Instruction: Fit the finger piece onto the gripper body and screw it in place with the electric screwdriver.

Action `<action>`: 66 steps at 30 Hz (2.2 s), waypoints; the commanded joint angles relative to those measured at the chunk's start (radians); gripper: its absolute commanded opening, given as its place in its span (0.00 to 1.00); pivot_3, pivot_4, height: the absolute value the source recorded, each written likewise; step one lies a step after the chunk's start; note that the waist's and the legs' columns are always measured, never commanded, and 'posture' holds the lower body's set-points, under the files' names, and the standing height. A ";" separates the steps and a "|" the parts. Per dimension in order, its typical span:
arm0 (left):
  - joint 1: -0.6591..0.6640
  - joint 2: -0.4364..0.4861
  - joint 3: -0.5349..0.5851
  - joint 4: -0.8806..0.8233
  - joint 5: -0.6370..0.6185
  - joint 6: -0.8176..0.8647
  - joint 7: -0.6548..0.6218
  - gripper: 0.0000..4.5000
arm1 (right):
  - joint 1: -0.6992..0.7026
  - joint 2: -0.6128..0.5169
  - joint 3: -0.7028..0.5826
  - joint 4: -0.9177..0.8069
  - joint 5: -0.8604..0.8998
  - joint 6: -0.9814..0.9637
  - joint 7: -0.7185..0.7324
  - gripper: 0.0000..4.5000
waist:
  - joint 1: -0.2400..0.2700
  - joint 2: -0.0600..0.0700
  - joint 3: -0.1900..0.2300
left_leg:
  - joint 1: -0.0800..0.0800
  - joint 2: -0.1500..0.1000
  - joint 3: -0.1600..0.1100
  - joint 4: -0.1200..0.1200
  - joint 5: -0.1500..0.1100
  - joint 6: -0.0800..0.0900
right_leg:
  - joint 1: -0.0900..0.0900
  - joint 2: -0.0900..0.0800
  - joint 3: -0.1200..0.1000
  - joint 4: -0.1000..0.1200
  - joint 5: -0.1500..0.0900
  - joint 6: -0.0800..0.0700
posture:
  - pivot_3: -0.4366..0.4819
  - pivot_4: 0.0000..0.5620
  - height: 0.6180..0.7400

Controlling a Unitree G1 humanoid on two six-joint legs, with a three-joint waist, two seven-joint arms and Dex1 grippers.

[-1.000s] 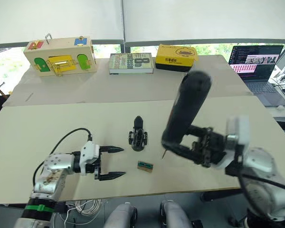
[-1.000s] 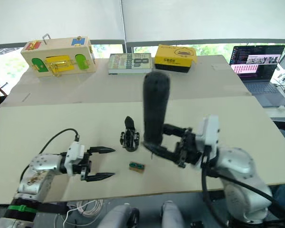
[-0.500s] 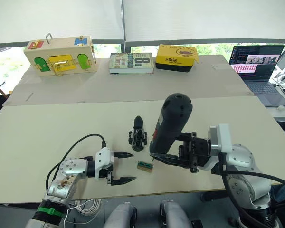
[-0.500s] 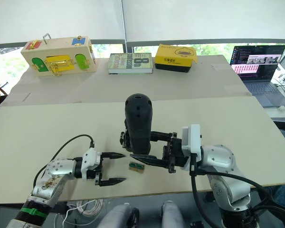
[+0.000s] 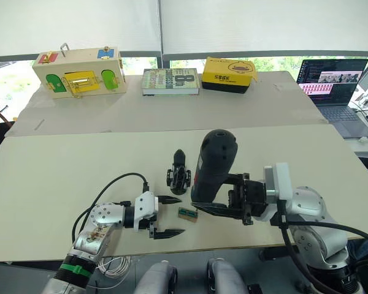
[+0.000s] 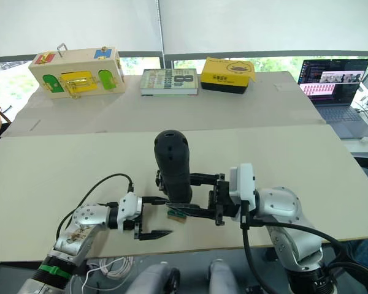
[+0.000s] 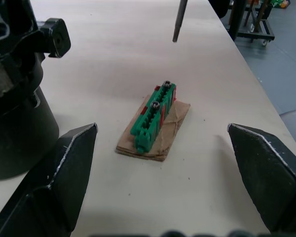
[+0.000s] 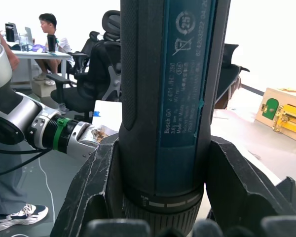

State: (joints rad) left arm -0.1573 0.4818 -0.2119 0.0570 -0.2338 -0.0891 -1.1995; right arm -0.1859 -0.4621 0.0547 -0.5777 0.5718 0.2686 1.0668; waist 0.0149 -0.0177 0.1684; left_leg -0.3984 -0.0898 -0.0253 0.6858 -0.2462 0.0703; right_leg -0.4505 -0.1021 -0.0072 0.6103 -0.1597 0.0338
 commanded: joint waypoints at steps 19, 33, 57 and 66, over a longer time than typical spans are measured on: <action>0.013 -0.005 -0.063 0.008 0.028 0.021 0.020 1.00 | -0.010 -0.011 0.035 0.045 -0.030 -0.091 -0.004 0.43 | 0.003 0.000 0.000 | 0.001 0.000 0.000 0.000 0.000 0.000 | 0.002 0.000 0.000 -0.001 0.000 0.000 | 0.48 0.27 1.00; 0.014 -0.003 -0.060 0.024 0.027 0.013 0.026 1.00 | -0.012 -0.009 0.055 0.056 -0.041 -0.107 -0.008 0.43 | 0.003 0.000 0.000 | 0.002 0.000 0.000 0.000 0.000 0.000 | 0.003 0.000 0.000 -0.001 0.000 0.001 | 0.48 0.27 1.00; 0.019 -0.010 -0.070 0.059 0.035 -0.011 0.032 1.00 | -0.018 -0.007 0.057 0.072 -0.050 -0.116 -0.014 0.43 | 0.003 0.001 -0.001 | 0.010 0.000 0.000 0.000 -0.004 -0.002 | 0.012 -0.006 -0.001 -0.002 -0.006 0.009 | 0.48 0.27 1.00; 0.028 -0.004 -0.070 0.066 0.035 -0.022 0.027 1.00 | -0.020 0.000 0.062 0.074 -0.060 -0.119 -0.017 0.43 | 0.003 0.001 -0.001 | 0.010 0.000 0.000 0.000 -0.004 -0.002 | 0.012 -0.006 -0.001 -0.002 -0.006 0.010 | 0.48 0.27 1.00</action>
State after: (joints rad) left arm -0.1554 0.4766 -0.2476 0.0813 -0.2268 -0.1264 -1.1695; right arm -0.1835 -0.4718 0.1268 -0.4802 0.4928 0.1854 1.0587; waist 0.0175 -0.0165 0.1675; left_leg -0.3887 -0.0898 -0.0255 0.6856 -0.2500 0.0683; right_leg -0.4383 -0.1079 -0.0085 0.6078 -0.1663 0.0438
